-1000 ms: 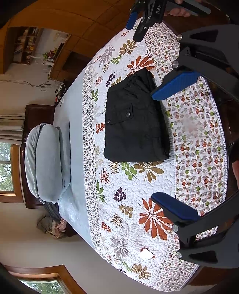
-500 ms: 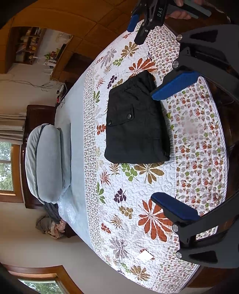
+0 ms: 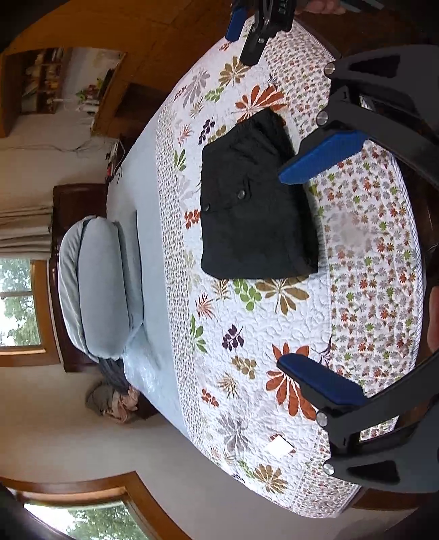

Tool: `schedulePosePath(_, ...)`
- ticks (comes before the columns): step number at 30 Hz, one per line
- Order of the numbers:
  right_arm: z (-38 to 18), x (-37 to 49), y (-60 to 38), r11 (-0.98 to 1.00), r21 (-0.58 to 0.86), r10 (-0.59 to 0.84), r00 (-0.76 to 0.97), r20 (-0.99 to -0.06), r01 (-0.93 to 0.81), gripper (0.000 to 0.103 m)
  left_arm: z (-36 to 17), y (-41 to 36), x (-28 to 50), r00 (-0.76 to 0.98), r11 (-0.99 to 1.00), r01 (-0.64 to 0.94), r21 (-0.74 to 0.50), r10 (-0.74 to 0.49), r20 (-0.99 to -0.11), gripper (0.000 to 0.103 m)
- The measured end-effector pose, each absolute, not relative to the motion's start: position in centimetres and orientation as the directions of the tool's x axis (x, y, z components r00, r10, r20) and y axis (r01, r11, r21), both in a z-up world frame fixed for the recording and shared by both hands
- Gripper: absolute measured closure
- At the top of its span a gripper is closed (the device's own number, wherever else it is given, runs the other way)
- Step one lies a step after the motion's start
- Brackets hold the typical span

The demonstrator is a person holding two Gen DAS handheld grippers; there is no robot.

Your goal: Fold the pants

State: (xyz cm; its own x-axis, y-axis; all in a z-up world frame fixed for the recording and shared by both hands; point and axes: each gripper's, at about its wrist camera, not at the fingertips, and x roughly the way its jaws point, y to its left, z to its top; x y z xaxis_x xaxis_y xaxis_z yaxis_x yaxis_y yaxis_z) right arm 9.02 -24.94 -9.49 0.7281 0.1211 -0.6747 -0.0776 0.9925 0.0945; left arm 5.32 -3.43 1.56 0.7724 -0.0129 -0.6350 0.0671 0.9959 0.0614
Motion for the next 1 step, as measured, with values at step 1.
schedulePosePath(1, -9.52, 9.03, -24.94, 0.993, 0.094, 0.121, 0.727, -0.676, -0.078, 0.003, 1.62, -3.54, 5.23, 0.775, 0.996, 0.070, 0.062, -0.015, -0.632, 0.003)
